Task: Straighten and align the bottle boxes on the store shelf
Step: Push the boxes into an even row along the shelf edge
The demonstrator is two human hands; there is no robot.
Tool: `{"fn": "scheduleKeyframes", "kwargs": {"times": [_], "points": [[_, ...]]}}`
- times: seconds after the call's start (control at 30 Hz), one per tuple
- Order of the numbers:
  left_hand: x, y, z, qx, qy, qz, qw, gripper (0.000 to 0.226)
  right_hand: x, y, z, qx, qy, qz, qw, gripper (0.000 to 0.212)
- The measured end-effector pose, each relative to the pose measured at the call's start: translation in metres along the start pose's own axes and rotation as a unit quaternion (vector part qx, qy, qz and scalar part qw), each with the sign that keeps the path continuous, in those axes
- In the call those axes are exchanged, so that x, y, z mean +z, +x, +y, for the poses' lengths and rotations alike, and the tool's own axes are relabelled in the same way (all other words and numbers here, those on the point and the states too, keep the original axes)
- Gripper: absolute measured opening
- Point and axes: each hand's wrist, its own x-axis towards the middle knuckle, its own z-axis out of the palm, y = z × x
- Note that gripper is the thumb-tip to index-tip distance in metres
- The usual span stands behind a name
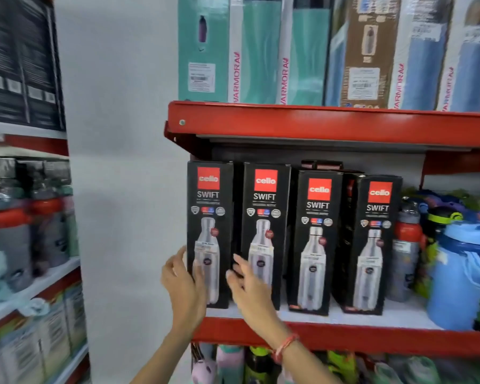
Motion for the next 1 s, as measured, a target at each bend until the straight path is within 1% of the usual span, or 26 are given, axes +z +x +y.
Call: {"fn": "scheduleKeyframes", "kwargs": {"times": [0.03, 0.1, 0.13, 0.2, 0.27, 0.37, 0.57, 0.7, 0.9, 0.93, 0.97, 1.0], "points": [[-0.004, 0.001, -0.004, -0.023, -0.017, -0.025, 0.999, 0.06, 0.012, 0.0, -0.001, 0.018, -0.003, -0.013, 1.0, 0.059], [-0.011, 0.003, -0.015, -0.034, -0.059, -0.105, 0.992, 0.073, 0.03, -0.002, -0.003, 0.038, -0.004, -0.028, 0.999, 0.068], [-0.014, 0.005, -0.019, -0.04, -0.079, -0.151, 0.985, 0.072, 0.035, -0.003, -0.005, 0.044, 0.007, -0.034, 0.998, 0.071], [-0.021, 0.007, -0.024, -0.049, -0.092, -0.221, 0.97, 0.063, 0.04, -0.004, -0.007, 0.046, 0.025, -0.03, 0.998, 0.075], [-0.028, 0.008, -0.027, -0.043, -0.087, -0.25, 0.963, 0.055, 0.042, -0.005, -0.01, 0.04, 0.043, -0.017, 0.998, 0.077], [-0.038, 0.007, -0.027, -0.043, -0.073, -0.269, 0.959, 0.053, 0.04, -0.009, -0.012, 0.043, 0.04, -0.011, 0.998, 0.078], [-0.061, -0.006, -0.02, -0.056, -0.096, -0.28, 0.953, 0.053, 0.033, -0.029, -0.009, 0.027, 0.018, -0.018, 0.999, 0.076], [-0.067, -0.018, -0.013, -0.029, -0.036, -0.271, 0.961, 0.044, 0.028, -0.039, -0.009, 0.023, 0.01, -0.015, 1.0, 0.076], [-0.069, -0.027, -0.008, -0.022, 0.01, -0.244, 0.969, 0.043, 0.021, -0.047, -0.008, 0.005, 0.0, -0.022, 1.0, 0.071], [-0.067, -0.029, -0.004, -0.024, 0.013, -0.235, 0.972, 0.045, 0.019, -0.047, -0.006, 0.004, -0.001, -0.019, 1.0, 0.069], [-0.064, -0.032, -0.001, -0.019, 0.023, -0.206, 0.978, 0.047, 0.016, -0.047, -0.005, 0.002, -0.001, -0.009, 1.0, 0.067], [-0.06, -0.036, 0.002, 0.004, 0.039, -0.156, 0.987, 0.049, 0.014, -0.047, -0.003, -0.001, 0.002, 0.012, 1.0, 0.065]]}}
